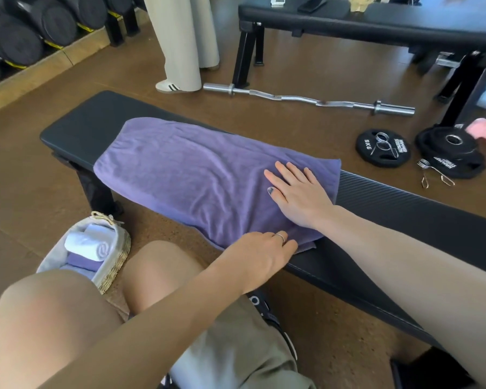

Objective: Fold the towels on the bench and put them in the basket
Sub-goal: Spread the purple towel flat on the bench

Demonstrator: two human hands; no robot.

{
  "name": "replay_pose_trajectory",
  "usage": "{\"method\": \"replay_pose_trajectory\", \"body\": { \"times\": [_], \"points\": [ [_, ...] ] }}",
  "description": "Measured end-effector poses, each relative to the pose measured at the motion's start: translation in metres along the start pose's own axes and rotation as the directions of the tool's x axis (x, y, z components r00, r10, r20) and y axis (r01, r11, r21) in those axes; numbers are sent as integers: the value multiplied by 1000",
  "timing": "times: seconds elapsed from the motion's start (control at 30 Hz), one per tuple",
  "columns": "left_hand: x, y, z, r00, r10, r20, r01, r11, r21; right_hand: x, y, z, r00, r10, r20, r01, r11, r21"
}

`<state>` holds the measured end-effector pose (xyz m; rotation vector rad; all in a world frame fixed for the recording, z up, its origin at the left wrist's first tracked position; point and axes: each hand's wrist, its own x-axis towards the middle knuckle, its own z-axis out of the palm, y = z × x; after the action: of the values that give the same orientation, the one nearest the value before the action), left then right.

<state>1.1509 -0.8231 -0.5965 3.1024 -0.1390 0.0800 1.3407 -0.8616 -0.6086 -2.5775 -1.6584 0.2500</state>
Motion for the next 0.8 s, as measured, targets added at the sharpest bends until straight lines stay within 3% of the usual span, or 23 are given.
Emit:
{"method": "replay_pose_trajectory", "body": {
  "times": [0.2,0.33,0.43,0.53,0.6,0.67,0.73,0.8],
  "points": [
    [-6,12,-8,980,198,-25,-199,959,-202,1,-1,1,1000,2,-18,-1,999,36],
    [-17,11,0,967,253,29,-248,961,-121,3,-4,1,997,18,-72,-16,999,31],
    [-26,-10,-12,993,119,22,-108,954,-278,1,-7,2,991,30,-134,-30,1000,3],
    [-37,-53,-29,977,-209,-39,181,913,-367,4,-10,2,982,17,-188,-23,999,-30],
    [-48,-95,-35,878,-474,-61,435,845,-311,10,-17,0,975,-16,-223,2,998,-59],
    [-60,-137,-38,707,-705,-48,683,699,-212,21,-31,-3,971,-75,-226,57,995,-83],
    [-72,-170,-35,540,-842,18,840,537,-82,36,-51,-5,969,-143,-199,131,989,-73],
    [-81,-193,-30,421,-895,147,907,417,-60,58,-76,-7,967,-207,-149,202,978,-48]
  ]
}}
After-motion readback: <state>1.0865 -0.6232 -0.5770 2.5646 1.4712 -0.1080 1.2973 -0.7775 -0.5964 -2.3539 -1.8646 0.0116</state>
